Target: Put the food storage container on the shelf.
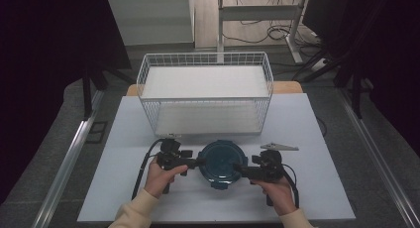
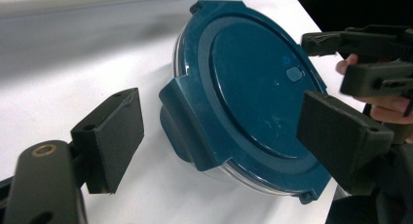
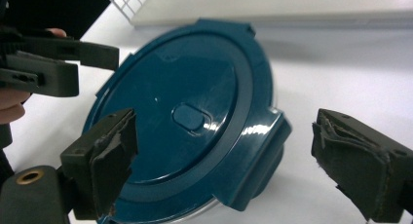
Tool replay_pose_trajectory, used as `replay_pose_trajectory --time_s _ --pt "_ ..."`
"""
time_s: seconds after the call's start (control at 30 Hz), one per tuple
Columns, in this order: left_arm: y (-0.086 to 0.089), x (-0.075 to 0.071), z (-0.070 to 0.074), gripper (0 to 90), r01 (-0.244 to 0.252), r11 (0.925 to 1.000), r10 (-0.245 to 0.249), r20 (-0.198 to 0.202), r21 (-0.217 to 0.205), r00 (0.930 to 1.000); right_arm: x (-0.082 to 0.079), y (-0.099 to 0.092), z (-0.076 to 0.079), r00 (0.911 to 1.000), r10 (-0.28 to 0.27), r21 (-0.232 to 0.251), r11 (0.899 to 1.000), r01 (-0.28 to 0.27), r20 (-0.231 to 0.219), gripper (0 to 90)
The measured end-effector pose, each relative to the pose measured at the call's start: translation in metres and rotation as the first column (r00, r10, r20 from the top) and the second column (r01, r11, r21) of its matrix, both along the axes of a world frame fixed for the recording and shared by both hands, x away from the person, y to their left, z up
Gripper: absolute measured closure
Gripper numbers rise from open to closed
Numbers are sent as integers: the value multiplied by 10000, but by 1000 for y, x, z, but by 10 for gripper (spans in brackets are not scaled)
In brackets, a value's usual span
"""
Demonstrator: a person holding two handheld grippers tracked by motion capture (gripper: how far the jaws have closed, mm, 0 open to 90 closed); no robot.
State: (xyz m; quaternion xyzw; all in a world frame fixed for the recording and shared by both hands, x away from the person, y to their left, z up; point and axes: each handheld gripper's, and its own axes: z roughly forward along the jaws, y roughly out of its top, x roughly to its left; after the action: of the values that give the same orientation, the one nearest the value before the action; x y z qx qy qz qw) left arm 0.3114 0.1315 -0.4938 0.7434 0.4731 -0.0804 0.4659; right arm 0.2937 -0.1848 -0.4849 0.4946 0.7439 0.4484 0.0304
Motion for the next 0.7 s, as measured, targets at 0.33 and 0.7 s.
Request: replay_pose_trajectory --time_s 0.33,0.7 --pt "3 11 -21 162 256 9986 -309 -1179 -465 9925 7 9 -17 9960 70 333 9994 -40 -893 67" --pt "-10 11 -29 239 460 9922 -647 -1636 -1155 9844 8 11 -27 9783 -80 1430 9890 384 -2070 111"
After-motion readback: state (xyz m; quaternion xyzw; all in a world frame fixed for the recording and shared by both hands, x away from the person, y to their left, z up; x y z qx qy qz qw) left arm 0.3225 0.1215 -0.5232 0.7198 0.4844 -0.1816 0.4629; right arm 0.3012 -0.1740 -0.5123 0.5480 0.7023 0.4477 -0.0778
